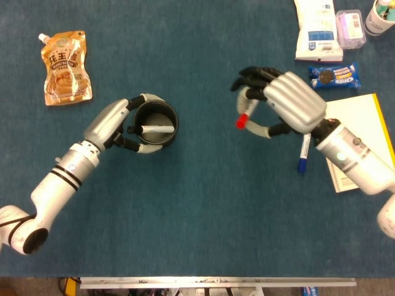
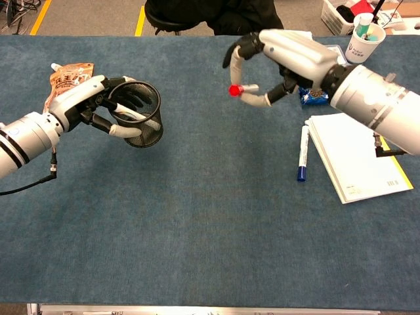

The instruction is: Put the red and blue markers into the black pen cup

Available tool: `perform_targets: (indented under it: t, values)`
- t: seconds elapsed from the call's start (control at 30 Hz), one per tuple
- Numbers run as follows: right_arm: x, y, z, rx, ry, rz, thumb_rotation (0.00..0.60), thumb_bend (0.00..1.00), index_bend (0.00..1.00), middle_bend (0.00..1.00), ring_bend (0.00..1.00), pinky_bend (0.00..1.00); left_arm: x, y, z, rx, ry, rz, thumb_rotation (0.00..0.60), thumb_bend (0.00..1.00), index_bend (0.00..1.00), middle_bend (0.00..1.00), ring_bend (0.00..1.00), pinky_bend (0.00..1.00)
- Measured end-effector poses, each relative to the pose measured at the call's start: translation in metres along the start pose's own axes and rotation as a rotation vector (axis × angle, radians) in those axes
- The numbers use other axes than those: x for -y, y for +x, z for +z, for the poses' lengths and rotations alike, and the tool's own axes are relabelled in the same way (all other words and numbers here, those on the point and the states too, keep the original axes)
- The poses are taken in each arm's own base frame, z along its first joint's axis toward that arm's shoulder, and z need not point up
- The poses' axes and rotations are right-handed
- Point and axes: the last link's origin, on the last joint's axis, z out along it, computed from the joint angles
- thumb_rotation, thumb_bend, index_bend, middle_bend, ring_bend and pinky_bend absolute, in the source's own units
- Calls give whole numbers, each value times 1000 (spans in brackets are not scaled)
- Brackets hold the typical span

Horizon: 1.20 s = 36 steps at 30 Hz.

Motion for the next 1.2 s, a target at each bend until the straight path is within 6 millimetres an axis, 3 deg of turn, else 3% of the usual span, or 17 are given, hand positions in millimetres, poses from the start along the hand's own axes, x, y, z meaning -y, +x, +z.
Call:
perform_targets:
  t: [0.17,0.53,0.83,1.1,1.2]
  values:
    - [27,9,18,-33,44,172,600,335,636,335,171,248,-6,-8,10,19,-10,-3,600,169,307,377,323,260]
    - [66,1,41,8,89,441,600,336,636,335,171,247,-21,-28,29,70,-35,-3,600,169,307,377,323,260]
    - [72,-11,48,10,95,466,600,342,629,331,171,207,-28,-31,35,67,-45,-18,600,169,307,376,322,260]
    - [58,-27,50,50,76,387,600,212,234,180,61,83,-27,-25,33,51,-36,-30,600,169,307,376,323,260]
    - [54,-31,49,66,62,368,600,195,160,154,42,74,-25,-23,31,45,-33,-29,600,169,307,376,323,260]
